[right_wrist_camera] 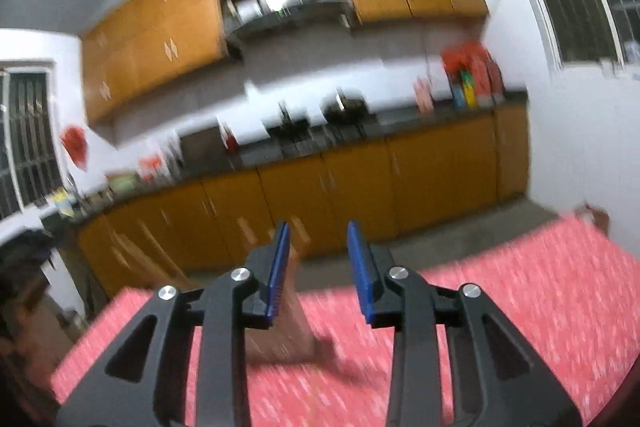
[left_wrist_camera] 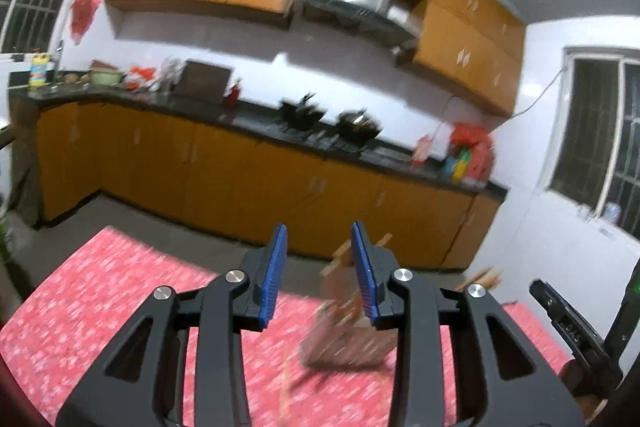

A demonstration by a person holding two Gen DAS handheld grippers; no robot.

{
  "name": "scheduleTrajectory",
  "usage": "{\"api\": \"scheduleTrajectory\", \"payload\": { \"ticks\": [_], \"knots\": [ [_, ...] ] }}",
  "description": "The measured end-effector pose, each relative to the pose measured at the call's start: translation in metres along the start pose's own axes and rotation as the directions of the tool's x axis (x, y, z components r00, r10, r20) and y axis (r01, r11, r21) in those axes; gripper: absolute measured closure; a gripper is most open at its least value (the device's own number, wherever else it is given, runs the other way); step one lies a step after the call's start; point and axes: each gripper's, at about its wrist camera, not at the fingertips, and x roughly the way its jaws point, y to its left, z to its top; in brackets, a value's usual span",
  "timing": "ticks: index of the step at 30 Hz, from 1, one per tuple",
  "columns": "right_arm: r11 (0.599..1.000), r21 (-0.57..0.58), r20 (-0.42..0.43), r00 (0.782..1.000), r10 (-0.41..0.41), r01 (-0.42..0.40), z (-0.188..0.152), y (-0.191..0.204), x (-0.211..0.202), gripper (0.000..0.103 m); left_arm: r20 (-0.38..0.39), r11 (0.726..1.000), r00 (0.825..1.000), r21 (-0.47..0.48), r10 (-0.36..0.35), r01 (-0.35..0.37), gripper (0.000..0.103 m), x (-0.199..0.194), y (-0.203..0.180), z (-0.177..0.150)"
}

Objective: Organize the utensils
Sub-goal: 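Move both tools to the cloth and grasp the last chopstick each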

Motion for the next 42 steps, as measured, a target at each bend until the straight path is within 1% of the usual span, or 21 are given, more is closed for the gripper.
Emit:
{"api": "scheduleTrajectory", "payload": {
  "ticks": [2, 3, 4, 6, 8, 10, 12, 14, 16, 17, 18, 19, 20, 26, 28, 31, 33, 34, 35, 36, 42],
  "knots": [
    [0.999, 0.009, -0.112, 0.993, -0.032, 0.033, -0.026, -0.011, 0.016, 0.072, -0.094, 0.999, 0.995, 0.009, 0.036, -0.035, 0.067, 0.011, 0.017, -0.025],
    [0.999, 0.012, -0.195, 0.98, -0.049, 0.052, -0.047, -0.018, 0.028, 0.072, -0.149, 0.999, 0.988, 0.012, 0.05, -0.048, 0.067, 0.019, 0.024, -0.037],
    [0.998, 0.013, -0.243, 0.969, -0.05, 0.055, -0.059, -0.019, 0.034, 0.072, -0.228, 0.997, 0.971, 0.015, 0.071, -0.07, 0.067, 0.029, 0.033, -0.056],
    [0.999, 0.017, -0.347, 0.937, -0.039, 0.048, -0.09, -0.02, 0.046, 0.072, -0.317, 0.997, 0.945, 0.022, 0.08, -0.077, 0.067, 0.042, 0.041, -0.078],
    [1.0, 0.016, -0.433, 0.901, -0.008, 0.017, -0.119, -0.012, 0.054, 0.072, -0.404, 0.996, 0.91, 0.052, 0.093, -0.079, 0.067, 0.052, 0.044, -0.11],
    [1.0, -0.003, -0.487, 0.873, 0.016, -0.02, -0.141, 0.001, 0.057, 0.072, -0.446, 0.996, 0.891, 0.066, 0.089, -0.066, 0.067, 0.057, 0.043, -0.127],
    [0.998, -0.034, -0.522, 0.852, 0.027, -0.052, -0.157, 0.017, 0.061, 0.072, -0.488, 0.996, 0.87, 0.08, 0.078, -0.044, 0.067, 0.06, 0.038, -0.145],
    [0.996, -0.063, -0.541, 0.841, 0.021, -0.065, -0.168, 0.027, 0.063, 0.072, -0.508, 0.996, 0.859, 0.089, 0.065, -0.023, 0.067, 0.062, 0.034, -0.156],
    [0.993, -0.101, -0.555, 0.832, -0.006, -0.061, -0.176, 0.032, 0.064, 0.073, -0.517, 0.995, 0.854, 0.104, 0.061, -0.008, 0.067, 0.064, 0.029, -0.167],
    [0.99, -0.128, -0.54, 0.841, -0.024, -0.054, -0.177, 0.035, 0.062, 0.076, -0.52, 0.993, 0.852, 0.114, 0.06, 0.0, 0.067, 0.065, 0.026, -0.17],
    [0.988, -0.144, -0.54, 0.841, -0.036, -0.05, -0.179, 0.037, 0.062, 0.079, -0.523, 0.993, 0.85, 0.122, 0.058, 0.007, 0.067, 0.066, 0.023, -0.172],
    [0.987, -0.158, -0.534, 0.844, -0.056, -0.035, -0.18, 0.036, 0.061, 0.091, -0.526, 0.992, 0.849, 0.127, 0.057, 0.012, 0.067, 0.066, 0.021, -0.176],
    [0.987, -0.158, -0.533, 0.844, -0.066, -0.022, -0.18, 0.036, 0.06, 0.094, -0.53, 0.991, 0.846, 0.13, 0.056, 0.016, 0.067, 0.067, 0.017, -0.175],
    [0.99, -0.111, -0.517, 0.846, -0.129, 0.084, -0.167, 0.004, 0.06, 0.095, -0.553, 0.987, 0.83, 0.162, 0.075, 0.019, 0.067, 0.075, 0.01, -0.187],
    [0.989, -0.087, -0.516, 0.844, -0.15, 0.122, -0.163, -0.008, 0.061, 0.095, -0.557, 0.984, 0.826, 0.177, 0.087, 0.015, 0.069, 0.075, 0.008, -0.19],
    [0.988, -0.062, -0.518, 0.842, -0.154, 0.143, -0.16, -0.02, 0.058, 0.095, -0.573, 0.977, 0.811, 0.214, 0.121, 0.005, 0.078, 0.081, 0.005, -0.198],
    [0.988, -0.063, -0.518, 0.841, -0.154, 0.142, -0.16, -0.024, 0.059, 0.095, -0.579, 0.973, 0.803, 0.229, 0.14, -0.004, 0.086, 0.083, 0.004, -0.202],
    [0.988, -0.069, -0.518, 0.841, -0.156, 0.14, -0.16, -0.023, 0.059, 0.095, -0.566, 0.969, 0.81, 0.246, 0.154, -0.012, 0.088, 0.083, 0.003, -0.203],
    [0.988, -0.073, -0.518, 0.841, -0.155, 0.137, -0.16, -0.023, 0.059, 0.095, -0.562, 0.965, 0.81, 0.261, 0.168, -0.02, 0.093, 0.083, 0.002, -0.203],
    [0.989, -0.074, -0.519, 0.841, -0.15, 0.13, -0.16, -0.023, 0.059, 0.095, -0.56, 0.963, 0.809, 0.267, 0.178, -0.027, 0.095, 0.084, 0.003, -0.203],
    [0.994, -0.09, -0.527, 0.844, -0.1, 0.061, -0.162, -0.005, 0.068, 0.095, -0.559, 0.972, 0.804, 0.212, 0.205, -0.101, 0.095, 0.104, 0.031, -0.188]
  ]
}}
